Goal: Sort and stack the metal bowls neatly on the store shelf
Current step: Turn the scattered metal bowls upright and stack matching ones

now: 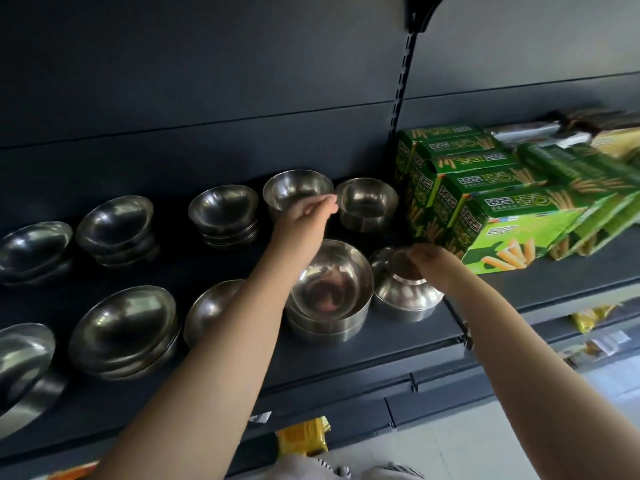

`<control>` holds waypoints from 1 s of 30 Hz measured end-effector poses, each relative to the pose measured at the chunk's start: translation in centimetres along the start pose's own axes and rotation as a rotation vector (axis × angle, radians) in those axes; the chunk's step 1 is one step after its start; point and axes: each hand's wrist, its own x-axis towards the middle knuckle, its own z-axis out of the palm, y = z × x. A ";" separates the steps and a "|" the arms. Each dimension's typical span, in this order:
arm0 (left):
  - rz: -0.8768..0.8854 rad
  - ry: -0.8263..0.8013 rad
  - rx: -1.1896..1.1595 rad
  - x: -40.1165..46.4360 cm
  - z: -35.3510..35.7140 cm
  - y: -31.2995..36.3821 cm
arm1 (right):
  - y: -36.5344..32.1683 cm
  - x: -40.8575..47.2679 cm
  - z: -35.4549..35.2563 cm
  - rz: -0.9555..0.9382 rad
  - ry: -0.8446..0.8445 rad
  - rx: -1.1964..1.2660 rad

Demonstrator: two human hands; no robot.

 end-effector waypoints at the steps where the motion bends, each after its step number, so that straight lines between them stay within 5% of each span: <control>1: 0.010 -0.005 0.034 -0.7 0.8 0.2 | 0.5 -0.1 0.0 -0.021 -0.016 -0.041; 9: -0.073 -0.039 0.184 -6.3 9.1 -1.6 | 4.1 -1.6 -1.0 -0.222 -0.095 -0.178; 19: -0.297 0.212 0.162 -10.0 13.4 -6.5 | 8.7 -3.2 -1.3 -0.354 -0.200 -0.164; 30: -0.425 0.199 0.308 -9.4 14.4 -8.7 | 9.3 -3.4 -0.4 -0.039 -0.258 0.609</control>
